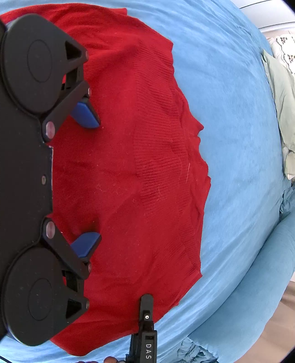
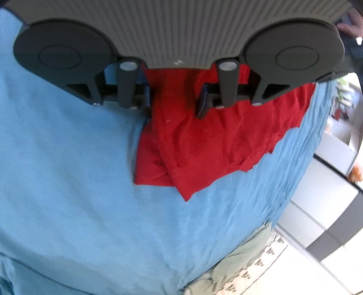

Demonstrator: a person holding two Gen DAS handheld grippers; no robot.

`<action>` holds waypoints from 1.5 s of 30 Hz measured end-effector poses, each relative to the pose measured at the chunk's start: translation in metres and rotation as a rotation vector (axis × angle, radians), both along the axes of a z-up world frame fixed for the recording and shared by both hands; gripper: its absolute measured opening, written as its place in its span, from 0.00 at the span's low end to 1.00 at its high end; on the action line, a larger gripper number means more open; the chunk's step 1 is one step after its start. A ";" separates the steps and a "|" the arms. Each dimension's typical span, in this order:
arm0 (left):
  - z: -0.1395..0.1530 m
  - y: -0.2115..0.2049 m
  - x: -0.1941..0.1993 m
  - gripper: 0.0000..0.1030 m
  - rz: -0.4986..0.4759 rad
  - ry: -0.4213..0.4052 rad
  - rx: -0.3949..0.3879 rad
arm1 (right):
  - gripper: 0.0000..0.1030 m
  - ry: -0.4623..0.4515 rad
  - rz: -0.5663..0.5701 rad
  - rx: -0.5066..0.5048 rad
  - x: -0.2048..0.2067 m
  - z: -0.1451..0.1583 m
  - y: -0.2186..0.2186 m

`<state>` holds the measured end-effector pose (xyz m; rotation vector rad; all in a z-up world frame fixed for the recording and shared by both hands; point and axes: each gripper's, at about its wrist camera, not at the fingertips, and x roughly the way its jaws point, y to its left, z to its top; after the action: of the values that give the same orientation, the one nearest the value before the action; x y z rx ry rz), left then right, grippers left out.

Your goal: Fold small clothes

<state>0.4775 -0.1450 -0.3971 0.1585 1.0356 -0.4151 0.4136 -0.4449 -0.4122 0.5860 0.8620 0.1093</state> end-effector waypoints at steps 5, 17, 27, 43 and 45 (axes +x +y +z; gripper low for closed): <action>0.003 0.002 0.000 0.96 0.011 0.000 0.003 | 0.31 -0.035 0.015 -0.055 -0.001 0.019 0.013; 0.055 0.067 -0.008 0.96 0.080 -0.037 0.014 | 0.30 -0.129 0.213 -0.075 0.030 0.126 0.115; 0.066 0.179 -0.031 0.96 0.202 -0.041 0.052 | 0.28 -0.080 0.373 -0.068 0.087 0.118 0.315; 0.073 0.192 -0.076 0.96 0.193 0.037 -0.119 | 0.93 -0.174 0.303 -0.113 0.047 0.152 0.287; 0.081 0.166 -0.080 0.96 0.157 0.016 -0.127 | 0.93 -0.161 0.284 -0.192 0.039 0.156 0.270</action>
<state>0.3979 0.0208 -0.3163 -0.0395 1.0265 -0.3389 0.4523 -0.1747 -0.2562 0.2688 0.7838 0.3235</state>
